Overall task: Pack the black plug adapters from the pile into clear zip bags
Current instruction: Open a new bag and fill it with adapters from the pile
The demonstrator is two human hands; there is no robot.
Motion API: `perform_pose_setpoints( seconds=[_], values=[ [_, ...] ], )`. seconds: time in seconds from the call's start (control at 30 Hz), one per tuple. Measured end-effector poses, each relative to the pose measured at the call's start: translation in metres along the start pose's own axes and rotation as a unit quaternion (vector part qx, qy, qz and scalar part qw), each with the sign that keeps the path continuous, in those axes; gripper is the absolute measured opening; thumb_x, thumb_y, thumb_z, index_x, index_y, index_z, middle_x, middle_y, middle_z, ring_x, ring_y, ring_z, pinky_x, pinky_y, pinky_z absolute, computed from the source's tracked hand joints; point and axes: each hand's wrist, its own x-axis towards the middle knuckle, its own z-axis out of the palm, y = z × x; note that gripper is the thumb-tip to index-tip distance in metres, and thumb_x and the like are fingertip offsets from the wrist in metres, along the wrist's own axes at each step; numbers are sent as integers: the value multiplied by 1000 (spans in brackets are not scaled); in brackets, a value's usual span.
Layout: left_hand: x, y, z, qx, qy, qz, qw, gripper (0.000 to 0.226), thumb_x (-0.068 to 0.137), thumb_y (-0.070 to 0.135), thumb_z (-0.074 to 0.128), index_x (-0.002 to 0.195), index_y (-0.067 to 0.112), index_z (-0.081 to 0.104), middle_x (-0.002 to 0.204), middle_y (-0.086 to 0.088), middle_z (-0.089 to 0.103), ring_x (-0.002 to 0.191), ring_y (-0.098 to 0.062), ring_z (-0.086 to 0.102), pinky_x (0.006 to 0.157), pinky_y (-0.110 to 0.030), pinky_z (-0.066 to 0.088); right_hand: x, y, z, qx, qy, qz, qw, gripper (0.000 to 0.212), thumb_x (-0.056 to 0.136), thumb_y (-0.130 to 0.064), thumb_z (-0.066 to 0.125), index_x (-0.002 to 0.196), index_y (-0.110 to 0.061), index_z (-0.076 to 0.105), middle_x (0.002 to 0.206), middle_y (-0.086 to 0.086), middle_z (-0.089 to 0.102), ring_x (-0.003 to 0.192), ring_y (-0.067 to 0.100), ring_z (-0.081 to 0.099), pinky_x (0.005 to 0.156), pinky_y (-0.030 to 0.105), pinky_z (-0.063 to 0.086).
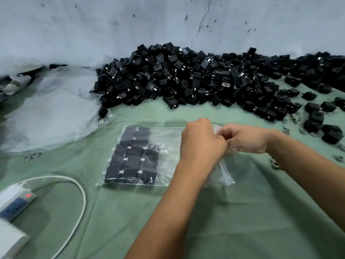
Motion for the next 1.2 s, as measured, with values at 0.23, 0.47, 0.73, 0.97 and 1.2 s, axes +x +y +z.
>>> perform_pose_setpoints(
  seconds=[0.23,0.47,0.73,0.97,1.2],
  values=[
    [-2,-10,34,20,-59,-39,997,5,75,13,56,77,9,59,83,-8,62,80,-31,60,64,-35,54,-10,24,-59,-397,568,96,715,15,90,-12,65,102,-16,73,105,11,71,104,32,61,85,41,51],
    [1,-19,47,31,-63,-47,996,9,73,13,59,77,7,64,76,-5,64,69,-23,61,64,-37,58,-9,42,-72,-542,493,156,663,45,97,-15,60,140,-28,55,134,7,53,131,33,41,107,52,32],
    [6,-20,43,-27,-17,-94,995,3,75,19,63,73,17,62,75,0,63,70,-21,61,55,-26,44,-34,6,-22,-370,305,-47,876,38,83,-17,82,119,-27,73,107,1,64,84,21,67,86,41,56],
    [2,-7,25,-42,52,-99,993,5,77,23,61,74,20,60,75,-1,66,74,-26,65,61,-30,49,-41,-12,17,-140,176,-78,971,47,85,8,73,126,-13,70,110,14,74,97,32,76,92,37,60],
    [-4,15,1,3,64,-57,996,4,83,23,59,81,19,60,85,-3,64,81,-27,60,60,-29,45,-18,-32,53,-245,153,-65,955,39,74,19,56,68,-19,60,58,-6,64,53,5,58,51,23,46]
  ],
)
